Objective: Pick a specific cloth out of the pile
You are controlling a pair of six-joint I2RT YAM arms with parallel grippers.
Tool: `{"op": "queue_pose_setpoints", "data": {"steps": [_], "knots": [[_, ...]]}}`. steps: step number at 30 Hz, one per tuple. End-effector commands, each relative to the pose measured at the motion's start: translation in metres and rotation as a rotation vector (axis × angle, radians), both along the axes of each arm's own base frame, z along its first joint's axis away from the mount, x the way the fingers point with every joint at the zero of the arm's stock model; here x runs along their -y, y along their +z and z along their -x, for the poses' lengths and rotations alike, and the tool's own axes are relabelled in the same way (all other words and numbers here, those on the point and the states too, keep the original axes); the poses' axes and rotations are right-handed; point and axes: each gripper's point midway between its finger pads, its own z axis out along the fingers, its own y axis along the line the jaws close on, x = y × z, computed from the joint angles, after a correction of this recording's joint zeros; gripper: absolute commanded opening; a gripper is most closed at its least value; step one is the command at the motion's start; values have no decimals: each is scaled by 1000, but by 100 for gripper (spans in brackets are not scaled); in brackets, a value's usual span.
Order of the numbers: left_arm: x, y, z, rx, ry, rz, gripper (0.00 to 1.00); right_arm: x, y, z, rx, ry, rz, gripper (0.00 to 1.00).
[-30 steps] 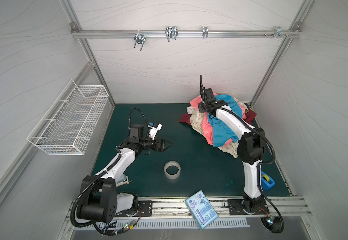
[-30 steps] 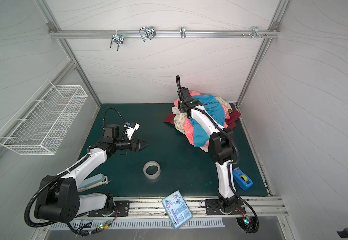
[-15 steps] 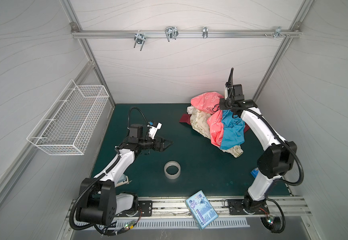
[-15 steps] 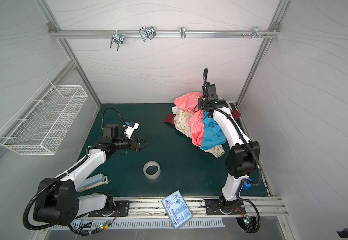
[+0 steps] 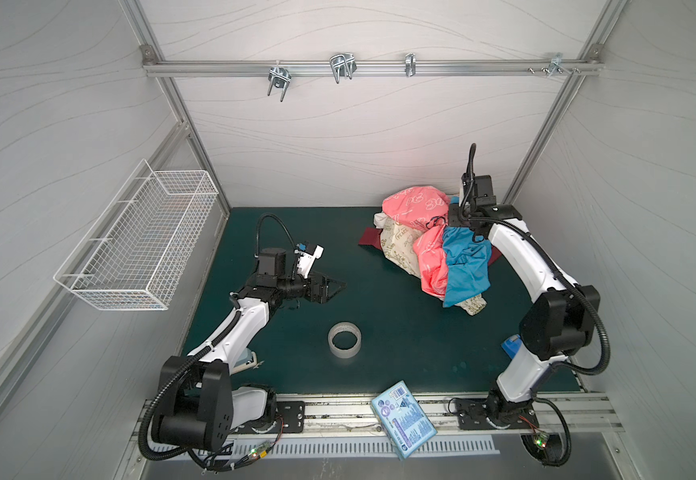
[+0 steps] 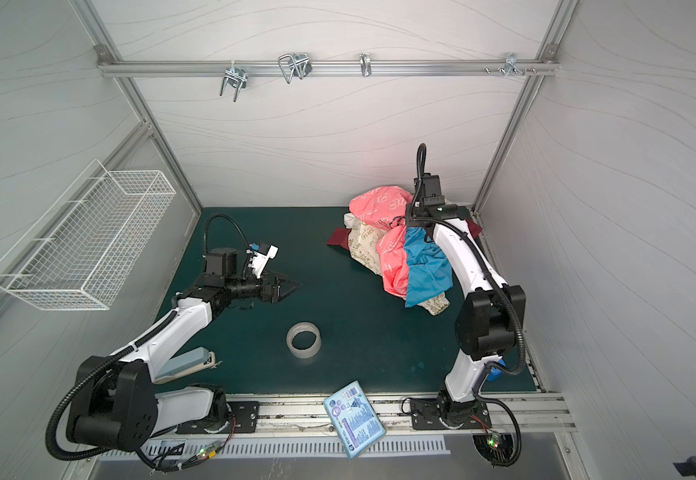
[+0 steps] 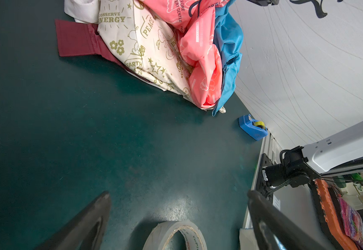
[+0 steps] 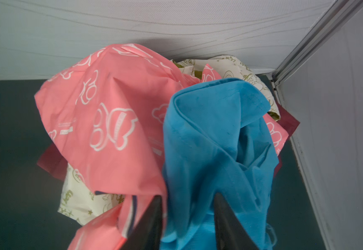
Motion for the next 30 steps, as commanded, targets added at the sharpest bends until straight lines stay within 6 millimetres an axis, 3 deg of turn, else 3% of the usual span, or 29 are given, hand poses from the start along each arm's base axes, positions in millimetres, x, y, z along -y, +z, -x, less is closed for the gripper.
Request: {"op": "queue_pose_setpoints", "data": {"steps": [1,10,15,19,30], "knots": [[3,20,-5,86,-15,13,99,-10,25,5,35,45,-24,62],[3,18,-5,79,-16,11,99,-71,54,9,128,208,82,97],[2,16,-5,77,-16,7,99,-105,45,-4,105,287,130,99],[2,14,-7,70,-17,5,99,-112,33,-21,77,295,213,99],[7,3,-20,6,-31,21,99,-101,-8,-63,14,272,379,99]]}}
